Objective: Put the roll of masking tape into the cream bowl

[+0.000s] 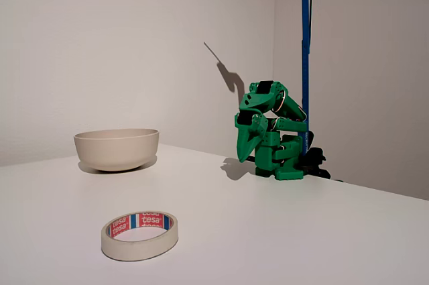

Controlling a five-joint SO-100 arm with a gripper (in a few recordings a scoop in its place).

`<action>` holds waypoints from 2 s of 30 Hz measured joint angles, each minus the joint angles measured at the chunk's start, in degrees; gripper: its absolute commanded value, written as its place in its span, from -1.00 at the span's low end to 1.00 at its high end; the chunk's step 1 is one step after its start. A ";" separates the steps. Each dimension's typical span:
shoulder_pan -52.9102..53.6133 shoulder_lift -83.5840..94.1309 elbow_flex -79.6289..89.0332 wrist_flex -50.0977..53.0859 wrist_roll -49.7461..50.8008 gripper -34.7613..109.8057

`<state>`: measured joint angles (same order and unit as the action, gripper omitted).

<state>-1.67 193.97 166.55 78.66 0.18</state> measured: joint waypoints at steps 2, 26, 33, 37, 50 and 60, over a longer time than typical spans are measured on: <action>0.00 0.00 0.00 0.00 0.09 -0.63; 0.35 0.00 0.00 -1.05 3.08 -0.64; -2.11 -9.49 -8.26 -6.86 6.06 -0.64; -3.96 -22.24 -18.02 -8.44 7.38 -0.64; -5.45 -66.80 -62.14 -0.88 7.65 -0.64; -2.55 -107.84 -101.16 6.94 7.65 -0.64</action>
<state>-4.22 86.13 65.39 85.61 7.82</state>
